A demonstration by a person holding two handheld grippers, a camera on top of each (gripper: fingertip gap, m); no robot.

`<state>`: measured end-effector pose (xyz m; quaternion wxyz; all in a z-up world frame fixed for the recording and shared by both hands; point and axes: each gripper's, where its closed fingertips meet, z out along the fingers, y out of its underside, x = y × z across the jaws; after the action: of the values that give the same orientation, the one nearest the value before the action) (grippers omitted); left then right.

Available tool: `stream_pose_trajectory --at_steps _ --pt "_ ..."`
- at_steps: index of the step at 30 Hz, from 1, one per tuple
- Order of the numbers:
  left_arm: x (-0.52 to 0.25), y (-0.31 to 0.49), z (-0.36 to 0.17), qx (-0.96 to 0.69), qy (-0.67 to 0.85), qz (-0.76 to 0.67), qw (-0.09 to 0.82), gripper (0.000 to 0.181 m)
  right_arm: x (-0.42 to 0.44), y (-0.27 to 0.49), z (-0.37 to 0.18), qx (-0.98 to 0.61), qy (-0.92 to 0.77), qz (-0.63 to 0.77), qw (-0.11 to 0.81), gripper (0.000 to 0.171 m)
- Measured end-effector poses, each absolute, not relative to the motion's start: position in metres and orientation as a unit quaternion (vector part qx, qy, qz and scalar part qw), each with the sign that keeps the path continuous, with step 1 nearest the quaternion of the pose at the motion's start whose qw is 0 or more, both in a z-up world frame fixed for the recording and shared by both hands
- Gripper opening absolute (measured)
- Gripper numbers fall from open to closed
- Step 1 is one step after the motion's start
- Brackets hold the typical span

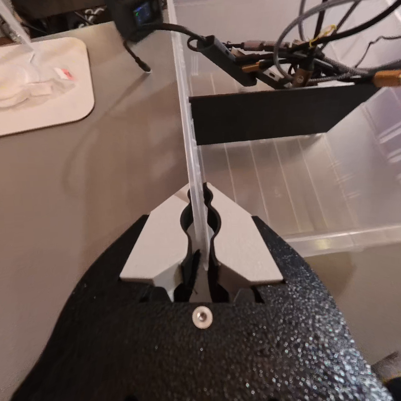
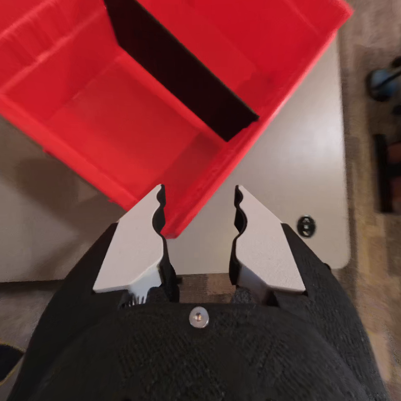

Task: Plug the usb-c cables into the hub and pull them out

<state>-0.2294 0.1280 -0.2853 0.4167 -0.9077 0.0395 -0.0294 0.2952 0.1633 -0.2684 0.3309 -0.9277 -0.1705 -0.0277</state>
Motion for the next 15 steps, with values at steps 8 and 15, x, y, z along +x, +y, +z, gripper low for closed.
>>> stream_pose_trajectory --at_steps 8,15 --pt "-0.299 0.076 -0.284 -0.901 -0.049 -0.005 0.431 0.002 0.341 0.183 -0.275 -0.927 -0.162 -0.048 0.334 0.010" --pt "-0.363 0.031 -0.283 -0.895 -0.104 0.033 0.433 0.002 0.363 0.201 -0.274 -0.927 -0.197 -0.050 0.316 0.011"
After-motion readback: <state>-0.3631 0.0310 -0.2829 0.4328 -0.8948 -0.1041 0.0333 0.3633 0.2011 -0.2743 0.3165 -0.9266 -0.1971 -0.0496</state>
